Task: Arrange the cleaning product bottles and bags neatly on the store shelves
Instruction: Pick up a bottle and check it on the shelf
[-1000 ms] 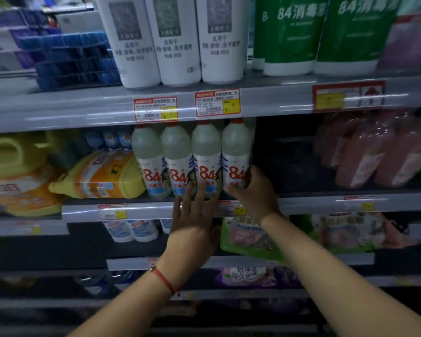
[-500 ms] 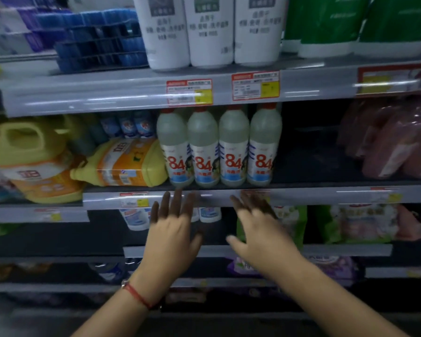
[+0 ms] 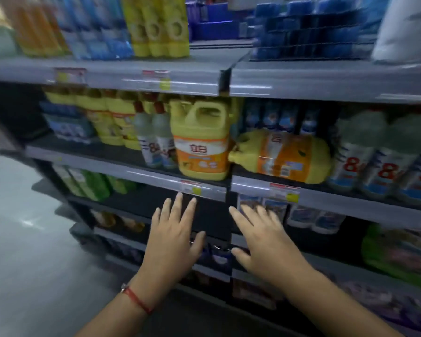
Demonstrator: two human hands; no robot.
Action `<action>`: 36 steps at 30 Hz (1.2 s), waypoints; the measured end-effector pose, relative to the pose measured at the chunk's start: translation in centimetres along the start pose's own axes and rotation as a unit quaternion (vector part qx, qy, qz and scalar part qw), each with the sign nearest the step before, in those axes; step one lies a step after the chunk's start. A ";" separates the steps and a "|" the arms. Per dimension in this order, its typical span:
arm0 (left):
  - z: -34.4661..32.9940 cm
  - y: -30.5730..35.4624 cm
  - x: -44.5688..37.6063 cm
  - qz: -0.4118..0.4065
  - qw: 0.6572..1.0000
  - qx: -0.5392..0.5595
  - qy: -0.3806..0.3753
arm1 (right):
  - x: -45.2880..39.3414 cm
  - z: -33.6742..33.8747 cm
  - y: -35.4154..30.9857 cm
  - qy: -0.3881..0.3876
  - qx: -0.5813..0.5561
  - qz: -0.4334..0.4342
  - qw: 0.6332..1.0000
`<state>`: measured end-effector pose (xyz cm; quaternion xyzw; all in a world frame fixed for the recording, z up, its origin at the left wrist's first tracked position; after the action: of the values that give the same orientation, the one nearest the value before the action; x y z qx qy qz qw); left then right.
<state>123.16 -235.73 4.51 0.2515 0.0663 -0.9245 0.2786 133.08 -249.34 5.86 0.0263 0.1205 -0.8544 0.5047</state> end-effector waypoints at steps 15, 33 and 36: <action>-2.1 -16.5 -1.7 0.048 0.999 -0.003 -0.022 | -12.2 -4.2 -13.2 -0.001 -0.059 0.027 0.998; -10.2 -22.1 -19.0 0.081 0.943 0.321 -0.025 | -23.8 -9.2 -12.7 0.128 -0.103 -0.033 0.986; -10.9 -21.7 -20.2 0.096 0.897 0.430 -0.029 | -24.2 -10.0 -12.4 0.105 -0.088 -0.078 0.988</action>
<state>130.46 -204.97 4.87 0.3246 -0.3701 -0.8388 0.2327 133.37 -220.58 2.43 0.0618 0.2488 -0.8700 0.4211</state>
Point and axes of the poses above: each hand's wrist, its own x-axis away from the middle knuckle, its own z-axis out of the back of the hand, y = z × x, the point moved 9 cm from there along -x, towards the middle knuckle, and after that the axes turned 12 degrees about y, right-handed, at the moved point
